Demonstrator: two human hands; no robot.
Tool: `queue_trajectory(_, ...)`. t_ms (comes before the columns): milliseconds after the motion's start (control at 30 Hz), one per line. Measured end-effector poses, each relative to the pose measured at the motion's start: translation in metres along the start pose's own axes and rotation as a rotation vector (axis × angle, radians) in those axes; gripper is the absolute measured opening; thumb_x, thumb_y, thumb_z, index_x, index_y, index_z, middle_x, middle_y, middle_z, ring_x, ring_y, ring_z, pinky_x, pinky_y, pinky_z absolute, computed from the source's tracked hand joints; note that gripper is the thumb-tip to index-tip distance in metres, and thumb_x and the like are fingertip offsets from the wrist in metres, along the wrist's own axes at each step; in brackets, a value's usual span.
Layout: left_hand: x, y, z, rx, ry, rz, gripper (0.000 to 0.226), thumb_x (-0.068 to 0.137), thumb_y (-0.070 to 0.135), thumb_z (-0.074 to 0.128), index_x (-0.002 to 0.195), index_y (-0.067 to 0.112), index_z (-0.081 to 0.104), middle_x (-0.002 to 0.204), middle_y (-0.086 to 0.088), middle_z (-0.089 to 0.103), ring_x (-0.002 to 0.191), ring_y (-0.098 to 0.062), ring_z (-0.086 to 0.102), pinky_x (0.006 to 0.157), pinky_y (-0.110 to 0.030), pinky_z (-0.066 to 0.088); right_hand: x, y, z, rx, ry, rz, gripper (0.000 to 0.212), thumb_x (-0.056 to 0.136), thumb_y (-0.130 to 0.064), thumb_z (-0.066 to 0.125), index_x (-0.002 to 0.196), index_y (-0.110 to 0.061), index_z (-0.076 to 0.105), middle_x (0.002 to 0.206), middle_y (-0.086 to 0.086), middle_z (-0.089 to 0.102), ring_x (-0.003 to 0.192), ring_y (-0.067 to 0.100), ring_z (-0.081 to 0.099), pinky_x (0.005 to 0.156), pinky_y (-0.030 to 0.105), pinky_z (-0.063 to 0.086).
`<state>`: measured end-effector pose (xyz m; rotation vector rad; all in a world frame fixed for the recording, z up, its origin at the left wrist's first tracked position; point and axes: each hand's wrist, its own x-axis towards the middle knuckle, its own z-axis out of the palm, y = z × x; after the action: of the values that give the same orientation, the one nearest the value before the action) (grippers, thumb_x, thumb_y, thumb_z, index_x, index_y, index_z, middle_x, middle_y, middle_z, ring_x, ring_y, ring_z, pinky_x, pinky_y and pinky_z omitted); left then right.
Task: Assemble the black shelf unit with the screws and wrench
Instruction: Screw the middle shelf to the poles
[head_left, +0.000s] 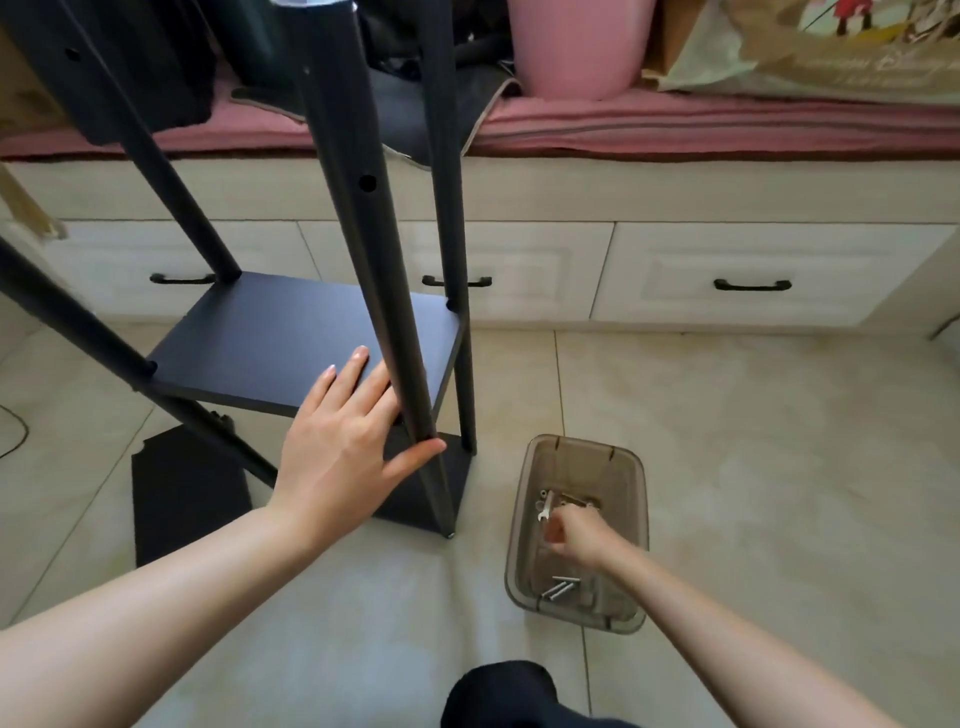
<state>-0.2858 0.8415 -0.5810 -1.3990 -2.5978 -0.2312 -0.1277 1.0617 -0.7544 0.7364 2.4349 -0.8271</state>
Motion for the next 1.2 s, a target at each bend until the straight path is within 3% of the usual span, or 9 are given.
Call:
queue_trajectory(100, 0.002, 0.001, 0.001, -0.009, -0.001, -0.005, 0.078, 0.091, 0.067, 0.037, 0.151, 0.018, 0.046, 0.158, -0.006, 0.041, 0.148, -0.032, 0.034, 0.119, -0.052, 0.029, 0.014, 0.012, 0.020, -0.150, -0.075, 0.050, 0.032, 0.093, -0.003, 0.048, 0.123, -0.006, 0.057, 0.124, 0.021, 0.062, 0.115, 0.033, 0.061, 0.089, 0.032, 0.047)
queue_trajectory(233, 0.001, 0.001, 0.002, -0.011, 0.000, -0.004, 0.076, 0.092, 0.066, 0.040, 0.152, 0.020, 0.043, 0.158, -0.004, 0.040, 0.148, -0.033, 0.034, 0.120, -0.052, 0.029, 0.026, 0.019, 0.035, -0.324, -0.124, 0.075, 0.040, 0.094, 0.002, 0.044, 0.133, -0.002, 0.053, 0.136, 0.021, 0.056, 0.125, 0.034, 0.055, 0.101, 0.039, 0.046)
queue_trajectory(500, 0.002, 0.002, 0.001, -0.008, -0.009, -0.023, 0.077, 0.091, 0.066, 0.039, 0.152, 0.019, 0.044, 0.157, -0.005, 0.042, 0.147, -0.035, 0.036, 0.119, -0.054, 0.030, 0.032, 0.019, 0.044, -0.537, -0.206, 0.058, 0.042, 0.089, 0.000, 0.056, 0.130, -0.006, 0.058, 0.131, 0.015, 0.060, 0.119, 0.033, 0.060, 0.092, 0.040, 0.049)
queue_trajectory(800, 0.002, 0.003, 0.002, -0.026, -0.013, -0.032, 0.079, 0.090, 0.069, 0.034, 0.154, 0.023, 0.040, 0.159, -0.003, 0.039, 0.149, -0.033, 0.033, 0.121, -0.052, 0.027, 0.028, 0.025, 0.046, -0.593, -0.245, 0.032, 0.040, 0.088, 0.003, 0.056, 0.127, -0.005, 0.059, 0.130, 0.014, 0.060, 0.118, 0.032, 0.061, 0.086, 0.039, 0.048)
queue_trajectory(967, 0.003, 0.002, 0.004, -0.014, -0.020, -0.031, 0.075, 0.094, 0.068, 0.041, 0.152, 0.021, 0.045, 0.159, -0.004, 0.040, 0.149, -0.033, 0.032, 0.121, -0.052, 0.026, 0.020, 0.027, 0.036, -0.477, -0.211, 0.003, 0.021, 0.093, -0.010, 0.057, 0.114, -0.009, 0.061, 0.116, 0.013, 0.064, 0.106, 0.031, 0.064, 0.079, 0.035, 0.048)
queue_trajectory(1033, 0.003, 0.002, 0.004, -0.011, -0.038, -0.040, 0.074, 0.097, 0.069, 0.038, 0.153, 0.021, 0.043, 0.161, -0.003, 0.037, 0.151, -0.032, 0.028, 0.122, -0.050, 0.022, 0.011, 0.020, 0.023, -0.344, -0.186, -0.034, 0.010, 0.090, -0.019, 0.063, 0.097, -0.015, 0.057, 0.102, 0.008, 0.061, 0.095, 0.027, 0.062, 0.077, 0.033, 0.048)
queue_trajectory(1100, 0.003, 0.002, 0.004, -0.010, -0.054, -0.047, 0.076, 0.095, 0.070, 0.034, 0.155, 0.023, 0.037, 0.163, -0.001, 0.033, 0.153, -0.030, 0.023, 0.123, -0.049, 0.020, -0.001, 0.007, 0.004, -0.189, -0.167, -0.087, 0.014, 0.088, -0.021, 0.064, 0.086, -0.019, 0.050, 0.093, 0.004, 0.057, 0.087, 0.022, 0.057, 0.076, 0.032, 0.047)
queue_trajectory(1200, 0.002, 0.002, 0.003, -0.010, -0.082, -0.050, 0.081, 0.093, 0.073, 0.029, 0.158, 0.026, 0.029, 0.165, 0.001, 0.027, 0.155, -0.029, 0.017, 0.124, -0.046, 0.015, -0.033, -0.024, -0.035, 0.025, -0.103, -0.152, 0.004, 0.090, -0.017, 0.060, 0.087, -0.015, 0.058, 0.087, 0.003, 0.068, 0.079, 0.016, 0.062, 0.072, 0.032, 0.051)
